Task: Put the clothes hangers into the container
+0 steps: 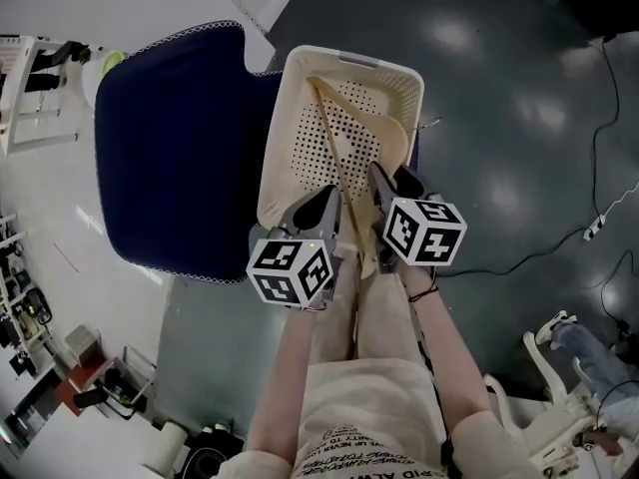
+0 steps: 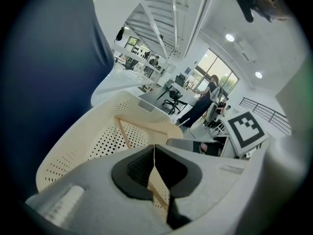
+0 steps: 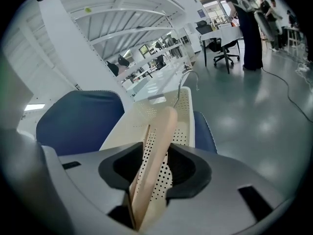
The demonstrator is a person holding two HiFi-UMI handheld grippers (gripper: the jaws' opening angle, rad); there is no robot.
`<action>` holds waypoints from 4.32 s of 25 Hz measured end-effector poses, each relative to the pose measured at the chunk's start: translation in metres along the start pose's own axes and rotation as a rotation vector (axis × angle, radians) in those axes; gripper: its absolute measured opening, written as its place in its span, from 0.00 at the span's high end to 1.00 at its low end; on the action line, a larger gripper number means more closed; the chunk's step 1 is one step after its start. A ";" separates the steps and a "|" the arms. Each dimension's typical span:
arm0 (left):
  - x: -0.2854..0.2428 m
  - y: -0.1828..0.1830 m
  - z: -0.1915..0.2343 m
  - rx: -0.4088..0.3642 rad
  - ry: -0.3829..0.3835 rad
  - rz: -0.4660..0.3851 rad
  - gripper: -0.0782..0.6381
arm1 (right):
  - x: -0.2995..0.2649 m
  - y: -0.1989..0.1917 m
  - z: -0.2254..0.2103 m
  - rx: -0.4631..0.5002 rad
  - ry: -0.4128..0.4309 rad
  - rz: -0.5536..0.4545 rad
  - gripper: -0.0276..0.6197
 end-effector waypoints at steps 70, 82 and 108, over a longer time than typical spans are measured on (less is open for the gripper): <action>0.151 0.164 -0.099 -0.374 -0.077 -0.399 0.86 | 0.189 0.114 0.132 0.408 0.217 -0.332 0.95; 0.193 0.205 -0.109 -0.486 -0.048 -0.520 0.86 | 0.244 0.150 0.159 0.467 0.299 -0.494 0.95; 0.247 0.230 -0.099 -0.530 0.113 -0.659 0.86 | 0.296 0.186 0.164 0.456 0.334 -0.678 0.95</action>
Point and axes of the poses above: the fingertips, and each gripper's own axes: x backward along the fingers, z to its left, y out of its top, the point moved 5 cm from there along x, backward along the fingers, and after that the axes turned 7 degrees about -x, right-handed, at the moved point
